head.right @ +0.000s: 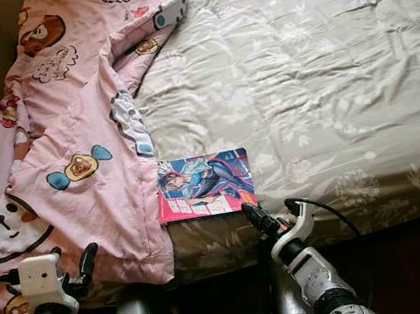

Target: Clean up the room

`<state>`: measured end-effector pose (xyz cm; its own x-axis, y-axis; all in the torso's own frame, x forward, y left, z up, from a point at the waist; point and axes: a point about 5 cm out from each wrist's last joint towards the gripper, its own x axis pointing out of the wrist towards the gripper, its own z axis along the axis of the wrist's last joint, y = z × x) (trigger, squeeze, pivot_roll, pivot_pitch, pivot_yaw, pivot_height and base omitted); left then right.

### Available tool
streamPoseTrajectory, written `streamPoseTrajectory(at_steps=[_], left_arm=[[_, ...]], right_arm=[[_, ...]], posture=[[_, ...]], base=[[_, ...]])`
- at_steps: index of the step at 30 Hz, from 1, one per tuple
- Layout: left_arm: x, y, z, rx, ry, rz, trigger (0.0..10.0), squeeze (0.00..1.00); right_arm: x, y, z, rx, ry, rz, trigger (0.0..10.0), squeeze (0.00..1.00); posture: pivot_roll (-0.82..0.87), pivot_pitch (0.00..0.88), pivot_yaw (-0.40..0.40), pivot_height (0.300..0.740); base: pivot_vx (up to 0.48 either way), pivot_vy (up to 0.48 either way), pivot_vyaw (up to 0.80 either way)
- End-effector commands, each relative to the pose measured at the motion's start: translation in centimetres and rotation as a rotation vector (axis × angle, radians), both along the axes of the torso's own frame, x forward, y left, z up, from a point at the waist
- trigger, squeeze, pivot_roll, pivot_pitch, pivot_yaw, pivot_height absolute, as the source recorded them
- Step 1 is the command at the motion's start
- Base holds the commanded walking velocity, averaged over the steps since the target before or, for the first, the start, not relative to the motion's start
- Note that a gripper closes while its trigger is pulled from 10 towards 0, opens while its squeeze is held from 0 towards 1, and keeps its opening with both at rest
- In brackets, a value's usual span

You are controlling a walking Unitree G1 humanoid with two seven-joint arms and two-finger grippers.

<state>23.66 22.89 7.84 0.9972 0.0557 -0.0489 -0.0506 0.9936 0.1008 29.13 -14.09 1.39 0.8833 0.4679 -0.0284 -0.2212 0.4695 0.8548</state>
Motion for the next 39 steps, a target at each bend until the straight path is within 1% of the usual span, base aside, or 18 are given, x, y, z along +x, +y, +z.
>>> streamPoseTrajectory(at_steps=[1, 4, 6, 11, 12, 13, 14, 15, 18, 20, 21, 22, 23, 27, 31, 35, 36, 39], left_arm=[[-0.3, 0.1, -0.9, 0.019, 0.037, 0.011, 10.0, 0.0], [0.1, 0.1, -1.0, 0.014, 0.03, 0.016, 10.0, 0.0], [0.5, 0.1, -1.2, 0.01, 0.027, 0.024, 10.0, 0.0], [0.7, 0.0, -1.6, 0.006, 0.03, 0.032, 10.0, 0.0], [0.8, 0.0, -2.1, 0.001, 0.039, 0.044, 10.0, 0.0], [0.8, 0.0, -2.1, 0.001, 0.039, 0.044, 10.0, 0.0], [0.8, 0.1, -2.6, -0.005, 0.051, 0.06, 10.0, 0.0], [0.8, 0.2, -2.7, -0.006, 0.053, 0.063, 10.0, 0.0], [0.9, 0.3, -3.5, -0.027, 0.065, 0.097, 10.0, 0.0], [0.9, 0.4, -3.8, -0.042, 0.071, 0.112, 10.0, 0.0], [0.9, 0.4, -4.0, -0.055, 0.077, 0.123, 10.0, 0.0], [0.9, 0.5, -4.4, -0.074, 0.09, 0.141, 10.0, 0.0], [0.8, 0.6, -5.0, -0.095, 0.105, 0.162, 10.0, 0.0], [0.2, 1.0, -6.9, -0.121, 0.173, 0.205, 10.0, 0.0], [-0.8, 1.4, -8.5, -0.161, 0.239, 0.26, 10.0, 0.0], [-2.0, 1.4, -10.4, -0.195, 0.316, 0.305, 10.0, 0.0], [-2.0, 1.4, -10.4, -0.195, 0.316, 0.305, 10.0, 0.0], [-2.4, 1.4, -11.3, -0.201, 0.368, 0.313, 10.0, 0.0]], right_arm=[[-0.8, 0.5, -0.5, 0.018, 0.003, 0.038, 0.0, 0.0], [-1.1, 0.1, -0.3, 0.02, -0.027, 0.042, 0.0, 0.0], [-1.5, -0.8, 0.2, 0.008, -0.068, 0.017, 0.0, 0.0], [-1.3, -1.6, 1.3, -0.01, -0.116, -0.043, 0.0, 0.0], [-0.9, -2.4, 2.3, -0.057, -0.139, -0.127, 0.0, 0.0], [-0.9, -2.4, 2.3, -0.057, -0.139, -0.127, 0.0, 0.0], [-0.5, -2.9, 3.0, -0.141, -0.161, -0.172, 0.0, 0.0], [-0.5, -2.9, 3.2, -0.171, -0.165, -0.177, 0.0, 0.0], [-0.9, -2.0, 4.1, -0.332, -0.238, -0.111, 0.0, 0.0], [-0.9, -1.9, 4.4, -0.368, -0.249, -0.126, 0.0, 0.0], [-0.6, -2.1, 4.8, -0.417, -0.251, -0.16, 0.0, 0.0], [-0.3, -2.4, 5.3, -0.52, -0.267, -0.198, 1.3, 0.0], [0.0, -2.6, 5.9, -0.64, -0.286, -0.242, 9.9, 0.0], [0.6, -1.5, 7.0, -0.674, -0.34, -0.241, 10.0, 0.0], [1.0, -1.2, 7.2, -0.689, -0.319, -0.277, 10.0, 0.0], [1.1, -0.3, 7.9, -0.714, -0.363, -0.293, 10.0, 0.0], [1.1, -0.3, 7.9, -0.714, -0.363, -0.293, 10.0, 0.0], [1.7, 0.1, 8.6, -0.723, -0.398, -0.286, 10.0, 0.0]], posture=[[0.11, 0.205, 0.056, 0.546], [0.09, 0.187, 0.046, 0.546], [0.08, 0.169, 0.038, 0.546], [0.06, 0.152, 0.033, 0.546], [0.04, 0.134, 0.024, 0.546], [0.04, 0.134, 0.024, 0.546], [0.04, 0.124, 0.02, 0.546], [0.04, 0.124, 0.02, 0.546], [0.02, 0.097, 0.006, 0.546], [0.02, 0.083, -0.003, 0.546], [0.02, 0.083, -0.003, 0.546], [0.01, 0.068, -0.014, 0.546], [0.01, 0.056, -0.016, 0.546], [0.0, 0.03, -0.024, 0.546], [-0.01, 0.014, -0.035, 0.546], [-0.01, 0.0, -0.051, 0.546], [-0.01, 0.0, -0.051, 0.546], [-0.01, 0.0, -0.057, 0.566]], base=[[0.0, 0.0, 0.0], [0.0, 0.0, 0.0], [0.0, 0.0, 0.0], [0.0, 0.0, 0.0], [0.0, 0.0, 0.0], [0.0, 0.0, 0.0], [0.0, 0.0, 0.0], [0.0, 0.0, 0.0], [0.0, 0.0, 0.0], [0.0, 0.0, 0.0], [0.0, 0.0, 0.0], [0.0, 0.0, 0.0], [0.0, 0.0, 0.0], [0.0, 0.0, 0.0], [0.0, 0.0, 0.0], [0.0, 0.0, 0.0], [0.0, 0.0, 0.0], [0.0, 0.0, 0.0]])
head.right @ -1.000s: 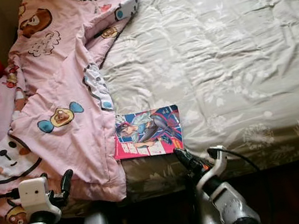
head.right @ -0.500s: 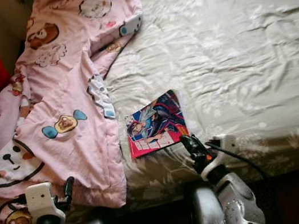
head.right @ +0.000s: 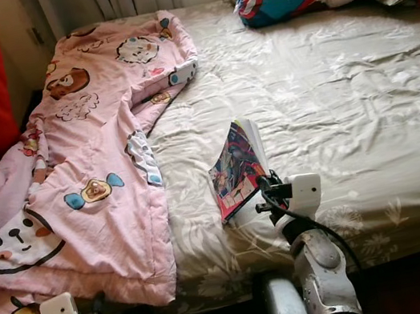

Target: Clean up the room

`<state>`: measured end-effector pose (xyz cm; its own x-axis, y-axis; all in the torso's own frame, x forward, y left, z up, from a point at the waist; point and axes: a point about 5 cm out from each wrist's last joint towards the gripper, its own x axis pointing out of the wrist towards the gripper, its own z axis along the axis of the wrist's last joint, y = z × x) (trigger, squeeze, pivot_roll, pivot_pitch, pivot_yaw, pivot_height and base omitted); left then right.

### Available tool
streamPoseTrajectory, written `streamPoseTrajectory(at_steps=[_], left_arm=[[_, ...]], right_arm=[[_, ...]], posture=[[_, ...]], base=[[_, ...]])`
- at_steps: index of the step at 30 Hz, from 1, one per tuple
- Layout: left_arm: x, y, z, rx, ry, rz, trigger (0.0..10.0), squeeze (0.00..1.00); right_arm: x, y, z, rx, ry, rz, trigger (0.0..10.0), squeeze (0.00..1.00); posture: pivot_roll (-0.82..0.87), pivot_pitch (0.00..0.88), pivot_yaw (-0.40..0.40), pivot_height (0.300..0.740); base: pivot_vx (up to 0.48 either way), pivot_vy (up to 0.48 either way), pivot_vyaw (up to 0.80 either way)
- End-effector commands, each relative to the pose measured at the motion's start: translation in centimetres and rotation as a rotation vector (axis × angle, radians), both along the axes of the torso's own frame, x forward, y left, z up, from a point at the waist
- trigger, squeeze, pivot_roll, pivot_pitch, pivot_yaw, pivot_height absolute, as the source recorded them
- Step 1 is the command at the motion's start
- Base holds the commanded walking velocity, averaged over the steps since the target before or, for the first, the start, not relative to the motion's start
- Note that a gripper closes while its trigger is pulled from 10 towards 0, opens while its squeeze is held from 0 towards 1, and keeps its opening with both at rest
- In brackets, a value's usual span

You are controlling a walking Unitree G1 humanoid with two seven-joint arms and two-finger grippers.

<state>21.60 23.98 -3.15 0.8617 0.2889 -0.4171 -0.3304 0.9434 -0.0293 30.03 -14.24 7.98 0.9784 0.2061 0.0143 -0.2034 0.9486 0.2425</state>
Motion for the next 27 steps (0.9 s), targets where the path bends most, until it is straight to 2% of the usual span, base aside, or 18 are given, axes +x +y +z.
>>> streamPoseTrajectory(at_steps=[1, 6, 14, 16, 19, 27], left_arm=[[-0.4, 0.2, -0.5, -0.002, 0.027, 0.014, 10.0, 0.0], [-0.8, -0.3, -1.3, -0.013, 0.086, -0.012, 10.0, 0.0], [-1.2, 0.1, -1.8, -0.008, 0.135, -0.014, 10.0, 0.0], [-2.0, 0.2, -2.4, -0.006, 0.184, -0.004, 10.0, 0.0], [-2.4, 0.1, -2.7, -0.011, 0.205, -0.002, 10.0, 0.0], [-4.7, 0.2, -4.1, -0.029, 0.299, 0.033, 10.0, 0.0]], right_arm=[[0.9, 0.3, 2.1, -0.02, -0.097, 0.003, 10.0, 0.0], [1.2, 0.1, 1.8, -0.054, -0.079, -0.04, 10.0, 0.0], [1.2, -0.3, 1.6, -0.061, -0.081, -0.064, 10.0, 0.0], [1.2, -0.3, 1.6, -0.07, -0.087, -0.061, 10.0, 0.0], [1.1, -0.4, 1.7, -0.073, -0.088, -0.064, 10.0, 0.0], [0.9, -0.2, 1.0, -0.098, -0.06, -0.075, 10.0, 0.0]], posture=[[-0.01, 0.0, -0.057, 0.571], [0.0, 0.0, -0.055, 0.601], [0.01, 0.0, -0.053, 0.646], [0.0, 0.0, -0.049, 0.661], [0.0, 0.0, -0.048, 0.676], [-0.01, 0.0, -0.043, 0.676]], base=[[0.0, 0.0, 0.0], [0.0, 0.0, 0.0], [0.0, 0.0, 0.0], [0.0, 0.0, 0.0], [0.0, 0.0, 0.0], [0.0, 0.0, 0.0]])
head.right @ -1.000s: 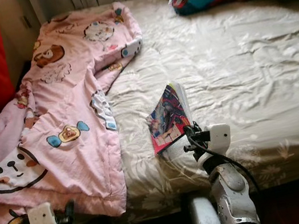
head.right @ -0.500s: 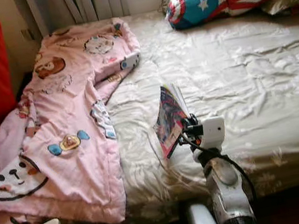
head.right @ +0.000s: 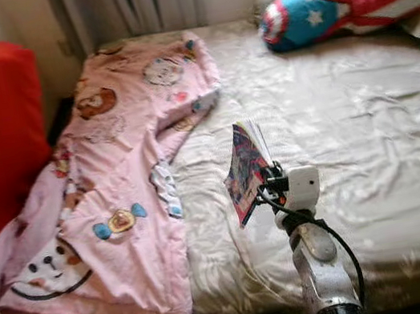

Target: Clean up the room

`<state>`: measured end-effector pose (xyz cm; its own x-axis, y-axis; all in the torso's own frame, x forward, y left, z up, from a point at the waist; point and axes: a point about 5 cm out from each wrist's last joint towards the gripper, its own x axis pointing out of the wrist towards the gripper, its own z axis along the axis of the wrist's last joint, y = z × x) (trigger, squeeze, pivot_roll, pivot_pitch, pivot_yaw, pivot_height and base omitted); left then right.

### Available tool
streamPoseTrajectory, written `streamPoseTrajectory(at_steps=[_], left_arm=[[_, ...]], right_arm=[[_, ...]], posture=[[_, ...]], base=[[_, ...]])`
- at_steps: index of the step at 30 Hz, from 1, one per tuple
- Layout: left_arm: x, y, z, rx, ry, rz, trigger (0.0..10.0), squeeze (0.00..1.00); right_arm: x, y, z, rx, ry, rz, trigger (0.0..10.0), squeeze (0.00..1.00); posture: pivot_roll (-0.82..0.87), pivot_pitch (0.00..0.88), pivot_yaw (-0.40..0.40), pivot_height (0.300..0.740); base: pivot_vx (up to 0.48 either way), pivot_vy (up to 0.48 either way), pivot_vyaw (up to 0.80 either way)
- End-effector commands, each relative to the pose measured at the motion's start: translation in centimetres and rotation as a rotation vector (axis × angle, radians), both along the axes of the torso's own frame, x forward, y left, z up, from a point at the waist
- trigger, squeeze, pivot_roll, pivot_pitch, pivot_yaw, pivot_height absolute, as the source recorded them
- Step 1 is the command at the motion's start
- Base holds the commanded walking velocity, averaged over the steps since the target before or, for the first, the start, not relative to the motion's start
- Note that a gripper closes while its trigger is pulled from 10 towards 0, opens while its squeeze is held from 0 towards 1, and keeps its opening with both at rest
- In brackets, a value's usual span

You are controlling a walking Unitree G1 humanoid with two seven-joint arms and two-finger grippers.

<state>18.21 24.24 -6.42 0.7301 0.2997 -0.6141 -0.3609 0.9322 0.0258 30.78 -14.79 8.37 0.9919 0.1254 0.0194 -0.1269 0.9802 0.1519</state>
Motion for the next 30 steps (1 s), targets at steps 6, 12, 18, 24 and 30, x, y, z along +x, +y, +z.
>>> streamPoseTrajectory(at_steps=[6, 12, 18, 24, 30], left_arm=[[-1.2, -0.5, -0.8, -0.005, 0.06, -0.02, 10.0, 0.0], [-0.8, -0.7, -0.7, -0.001, 0.056, -0.042, 10.0, 0.0], [-1.3, -0.9, -1.0, -0.001, 0.077, -0.061, 10.0, 0.0], [-1.2, -1.1, -1.0, 0.001, 0.082, -0.078, 10.0, 0.0], [-0.8, -1.1, -0.9, 0.001, 0.068, -0.073, 10.0, 0.0]], right_arm=[[0.2, 0.3, 0.7, -0.006, -0.047, -0.003, 10.0, 0.0], [0.2, 0.4, 0.6, -0.011, -0.049, -0.006, 10.0, 0.0], [0.1, 0.5, 0.4, -0.005, -0.059, -0.014, 10.0, 0.0], [0.5, 1.0, 0.7, -0.006, -0.065, 0.003, 10.0, 0.0], [0.8, 1.0, 1.1, -0.001, -0.082, -0.004, 10.0, 0.0]], posture=[[0.0, 0.0, -0.042, 0.676], [-0.01, 0.0, -0.038, 0.676], [0.0, 0.0, -0.033, 0.681], [0.0, 0.0, -0.034, 0.711], [0.0, 0.0, -0.039, 0.731]], base=[[0.0, 0.0, 0.0], [0.0, 0.0, 0.0], [0.0, 0.0, 0.0], [0.0, 0.0, 0.0], [0.0, 0.0, 0.0]])
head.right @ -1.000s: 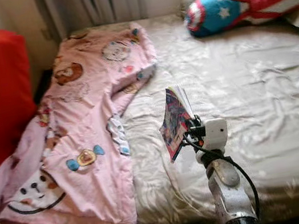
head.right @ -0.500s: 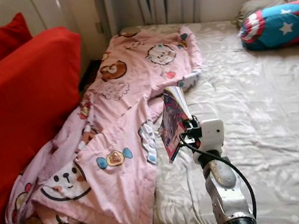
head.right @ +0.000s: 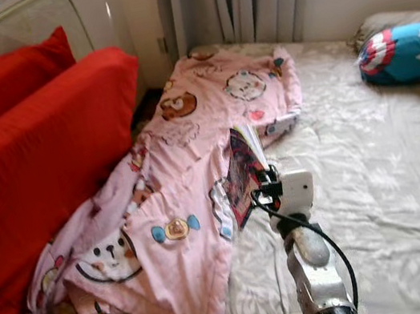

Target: Clean up the room

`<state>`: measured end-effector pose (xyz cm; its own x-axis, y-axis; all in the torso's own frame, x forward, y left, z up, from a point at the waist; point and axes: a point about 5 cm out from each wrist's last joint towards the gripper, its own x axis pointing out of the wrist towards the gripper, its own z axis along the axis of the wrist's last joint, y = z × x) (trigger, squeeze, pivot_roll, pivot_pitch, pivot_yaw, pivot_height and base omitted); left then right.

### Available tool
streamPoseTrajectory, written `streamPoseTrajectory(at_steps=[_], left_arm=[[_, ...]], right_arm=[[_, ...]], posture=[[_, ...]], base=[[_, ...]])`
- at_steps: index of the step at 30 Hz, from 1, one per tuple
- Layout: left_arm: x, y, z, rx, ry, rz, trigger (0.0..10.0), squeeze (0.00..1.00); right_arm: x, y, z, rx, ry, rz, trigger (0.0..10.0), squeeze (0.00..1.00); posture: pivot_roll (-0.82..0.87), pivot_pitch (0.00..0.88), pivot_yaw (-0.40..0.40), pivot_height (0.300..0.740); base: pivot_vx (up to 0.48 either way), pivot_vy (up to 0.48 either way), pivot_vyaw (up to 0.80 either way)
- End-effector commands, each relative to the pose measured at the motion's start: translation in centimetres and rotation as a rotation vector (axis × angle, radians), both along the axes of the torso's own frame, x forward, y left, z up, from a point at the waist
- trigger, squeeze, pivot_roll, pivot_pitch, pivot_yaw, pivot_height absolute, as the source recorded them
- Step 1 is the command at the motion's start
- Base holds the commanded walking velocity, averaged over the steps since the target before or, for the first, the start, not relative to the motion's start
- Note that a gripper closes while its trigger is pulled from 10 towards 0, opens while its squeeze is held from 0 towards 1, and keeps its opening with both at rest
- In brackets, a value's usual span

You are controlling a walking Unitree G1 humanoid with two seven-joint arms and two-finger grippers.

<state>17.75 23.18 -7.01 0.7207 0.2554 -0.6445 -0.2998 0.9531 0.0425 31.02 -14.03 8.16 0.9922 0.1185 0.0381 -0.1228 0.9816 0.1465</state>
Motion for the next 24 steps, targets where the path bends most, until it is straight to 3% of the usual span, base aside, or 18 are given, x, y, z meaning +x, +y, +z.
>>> streamPoseTrajectory(at_steps=[1, 15, 24], left_arm=[[-0.1, -0.2, -0.2, 0.001, 0.023, -0.019, 10.0, 0.0], [0.7, -0.2, 0.1, 0.008, 0.016, -0.028, 10.0, 0.0], [0.6, -0.3, 0.1, 0.008, 0.024, -0.031, 10.0, 0.0]], right_arm=[[0.5, 0.1, 1.1, -0.001, -0.05, -0.01, 10.0, 0.0], [1.0, -1.1, 1.1, -0.01, -0.041, -0.088, 10.0, 0.0], [1.0, -1.3, 0.8, -0.014, -0.024, -0.098, 10.0, 0.0]], posture=[[0.0, 0.0, -0.041, 0.736], [-0.01, 0.0, -0.04, 0.736], [-0.01, 0.0, -0.045, 0.736]], base=[[0.0, 0.0, 0.0], [0.0, 0.0, 0.0], [0.0, 0.0, -0.76]])
